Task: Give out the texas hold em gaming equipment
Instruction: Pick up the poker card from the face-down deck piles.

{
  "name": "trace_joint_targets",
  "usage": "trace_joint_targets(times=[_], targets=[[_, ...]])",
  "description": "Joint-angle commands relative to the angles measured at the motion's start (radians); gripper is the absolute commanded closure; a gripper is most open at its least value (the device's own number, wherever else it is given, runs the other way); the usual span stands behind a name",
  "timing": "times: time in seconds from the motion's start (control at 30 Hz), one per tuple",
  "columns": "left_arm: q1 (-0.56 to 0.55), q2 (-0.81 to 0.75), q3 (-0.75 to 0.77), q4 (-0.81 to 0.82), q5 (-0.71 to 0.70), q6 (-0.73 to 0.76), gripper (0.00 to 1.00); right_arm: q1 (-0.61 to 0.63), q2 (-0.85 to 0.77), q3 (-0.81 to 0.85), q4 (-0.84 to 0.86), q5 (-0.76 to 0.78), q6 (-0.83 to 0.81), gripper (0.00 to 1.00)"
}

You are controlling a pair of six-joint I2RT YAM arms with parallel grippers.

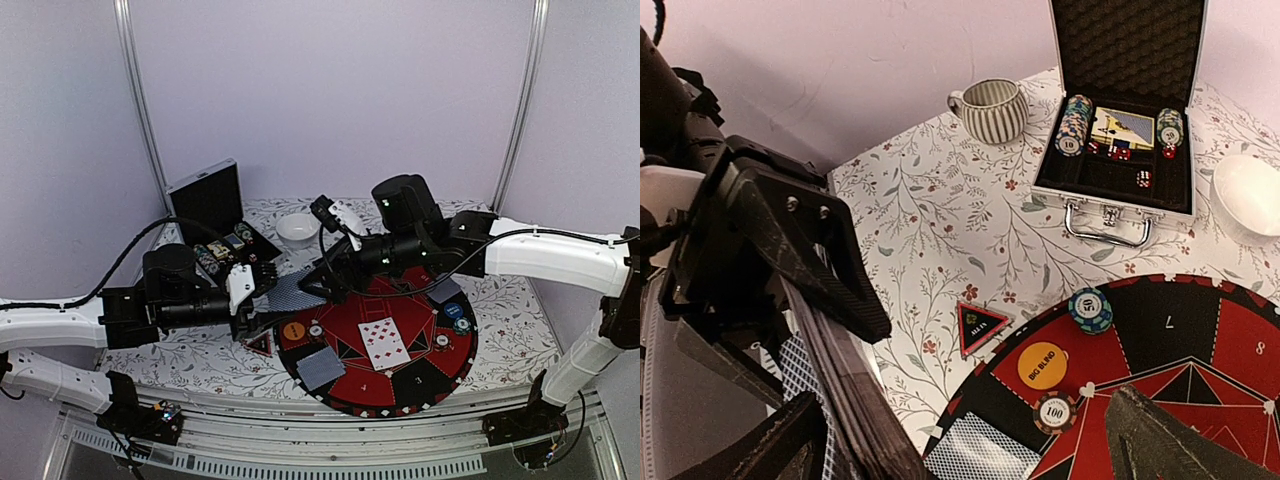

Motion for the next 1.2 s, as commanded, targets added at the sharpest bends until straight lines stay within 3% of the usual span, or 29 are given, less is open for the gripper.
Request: trace_joint_targets(times=[0.0, 0.27, 0.4, 0.67, 1.0, 1.17], targets=[[-0.012, -0.017, 0.012, 0.036, -0.005, 0.006, 0.48, 0.006, -0.009, -0.003, -0.034, 0.105, -0.02, 0.01], [-0.012, -0.02, 0.013, 0.037, -0.009, 0.006, 0.48, -0.002, -0.069, -0.015, -0.069, 0.16, -0.021, 0.01], [-0.012, -0.019, 0.013, 0.037, -0.009, 0.006, 0.48, -0.002, -0.064, 0.0, -0.071, 0.059, -0.026, 0.02], [-0.012, -0.021, 0.013, 0.037, -0.014, 0.006, 0.48, -0.002, -0.042, 0.032, -0.074, -0.115, -0.043, 0.35], [-0.013, -0.019, 0.014, 0.037, -0.014, 0.007, 0.48, -0.007, -0.028, 0.049, -0.101, -0.148, -0.02, 0.96], [-0.013, -0.021, 0.013, 0.037, -0.013, 0.007, 0.48, -0.037, -0.03, 0.06, -0.143, -0.143, 0.0, 0.98]])
